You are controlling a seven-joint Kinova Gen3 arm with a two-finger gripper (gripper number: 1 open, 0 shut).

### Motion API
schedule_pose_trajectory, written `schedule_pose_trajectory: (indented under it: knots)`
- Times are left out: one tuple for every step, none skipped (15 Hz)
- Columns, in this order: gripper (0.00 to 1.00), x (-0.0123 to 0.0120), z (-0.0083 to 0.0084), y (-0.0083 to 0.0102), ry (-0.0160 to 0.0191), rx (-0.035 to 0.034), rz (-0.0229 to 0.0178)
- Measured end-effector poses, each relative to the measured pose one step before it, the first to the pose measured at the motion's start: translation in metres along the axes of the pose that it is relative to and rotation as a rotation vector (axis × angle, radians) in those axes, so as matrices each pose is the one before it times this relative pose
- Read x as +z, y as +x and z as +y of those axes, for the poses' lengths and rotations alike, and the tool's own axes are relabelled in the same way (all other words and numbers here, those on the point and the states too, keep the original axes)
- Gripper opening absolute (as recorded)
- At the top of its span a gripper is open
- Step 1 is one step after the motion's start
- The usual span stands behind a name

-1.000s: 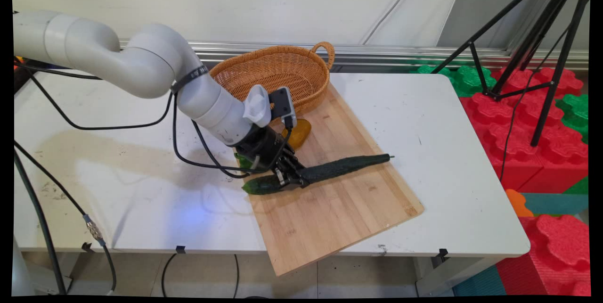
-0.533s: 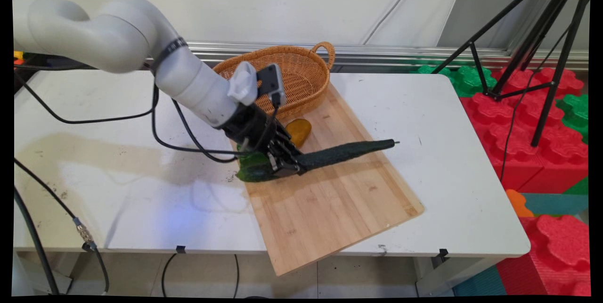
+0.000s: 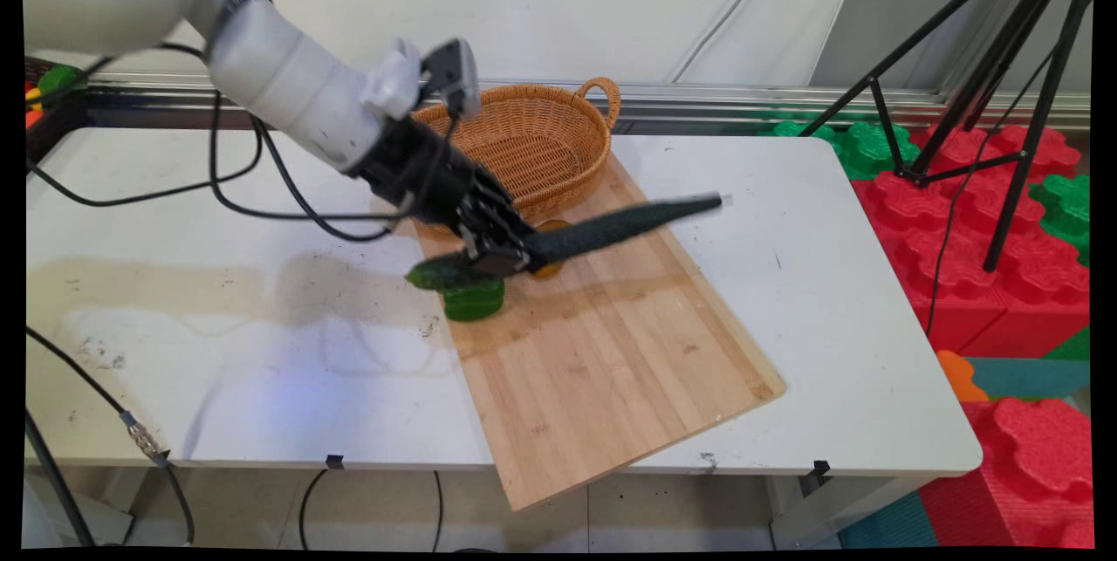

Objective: Place the picked object in the vegetable basket

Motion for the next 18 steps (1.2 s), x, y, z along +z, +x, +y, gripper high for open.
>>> schedule_pose_trajectory:
  knots:
    - [0.0,-0.00973,-0.00483,0.00016,0.00788,0.00343,0.00566]
    - [0.0,-0.00803,-0.00426,-0.00004,0.00688,0.0014,0.00433]
    - [0.0,-0.00541,-0.00323,-0.00056,0.00541,-0.00183,0.00271]
    - [0.0,-0.00776,-0.00497,-0.00089,0.00824,-0.00368,0.00366]
    - [0.0,-0.0052,-0.00374,-0.00107,0.00705,-0.0032,0.00161]
    - [0.0,-0.00715,-0.00571,-0.00163,0.01063,-0.00523,0.00264]
    - [0.0,-0.00792,-0.00757,-0.00231,0.01524,-0.00739,0.0037]
    - [0.0,-0.00653,-0.00819,-0.0018,0.01573,-0.00495,0.00419]
    - [0.0,-0.00223,-0.0133,0.00086,0.01208,-0.00248,0.00332]
    - [0.0,-0.00221,-0.00529,-0.00083,0.00868,-0.00171,0.00277]
    - [0.0,-0.00287,-0.0074,-0.00148,0.0128,-0.0018,0.0036]
    - [0.0,-0.00204,-0.00922,-0.00178,0.01534,-0.00218,0.00389]
    - [0.0,-0.00074,-0.00954,-0.00153,0.01582,-0.00068,0.00472]
    - [0.0,0.00055,-0.0081,-0.00111,0.01221,0.00023,0.00313]
    - [0.0,0.0023,-0.00973,-0.0008,0.01335,0.0016,0.00347]
    - [0.0,0.0033,-0.00982,-0.00092,0.01341,0.0011,0.00382]
    - [0.0,0.00353,-0.00796,-0.00056,0.01052,0.00141,0.00272]
    - [0.0,0.00273,-0.00527,-0.00042,0.00709,0.00084,0.00177]
